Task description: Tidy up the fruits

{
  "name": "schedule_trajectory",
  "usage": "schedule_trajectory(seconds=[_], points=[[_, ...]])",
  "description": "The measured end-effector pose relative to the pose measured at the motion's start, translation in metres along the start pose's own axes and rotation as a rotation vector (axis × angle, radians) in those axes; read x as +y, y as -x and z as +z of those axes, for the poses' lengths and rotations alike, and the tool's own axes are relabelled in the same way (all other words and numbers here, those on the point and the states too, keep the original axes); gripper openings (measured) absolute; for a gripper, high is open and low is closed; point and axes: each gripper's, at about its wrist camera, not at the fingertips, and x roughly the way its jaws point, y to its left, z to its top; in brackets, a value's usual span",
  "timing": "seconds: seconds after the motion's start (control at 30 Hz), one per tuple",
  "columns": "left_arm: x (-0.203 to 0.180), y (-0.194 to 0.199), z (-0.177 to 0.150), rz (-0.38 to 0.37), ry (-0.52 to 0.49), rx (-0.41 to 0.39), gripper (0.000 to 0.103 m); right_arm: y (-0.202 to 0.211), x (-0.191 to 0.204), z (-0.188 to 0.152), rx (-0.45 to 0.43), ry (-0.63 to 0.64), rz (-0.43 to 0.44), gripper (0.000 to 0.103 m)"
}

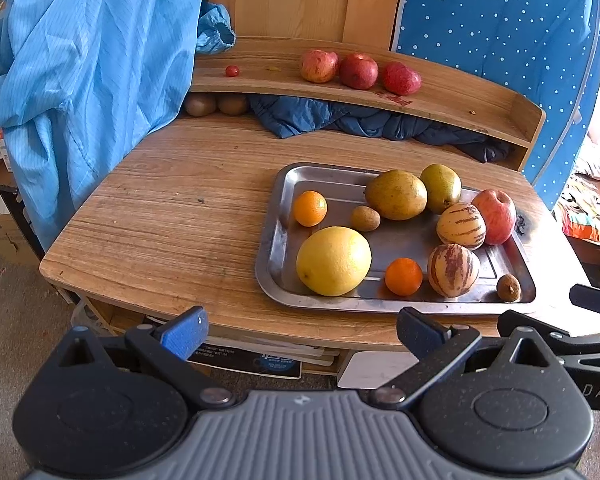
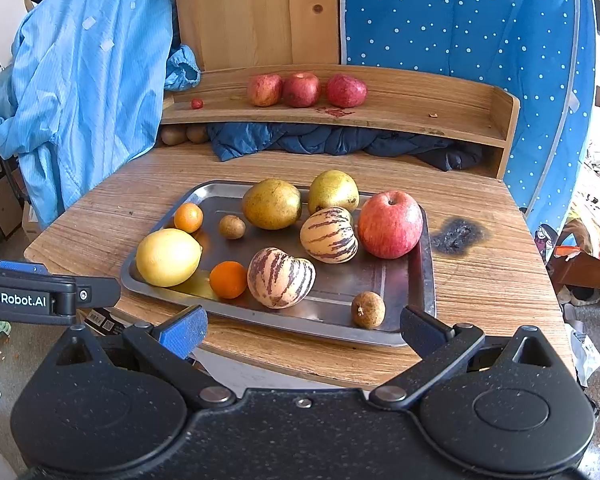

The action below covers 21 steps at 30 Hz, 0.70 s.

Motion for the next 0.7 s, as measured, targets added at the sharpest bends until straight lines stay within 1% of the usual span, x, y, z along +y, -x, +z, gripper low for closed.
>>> schedule_trajectory(seconds=[0.7], points=[[0.0010, 0.0016, 0.0002, 0.002, 0.003, 0.006, 0.102, 0.0006, -0.0013, -0.0015, 0.006, 0.005, 0.001, 0.102]])
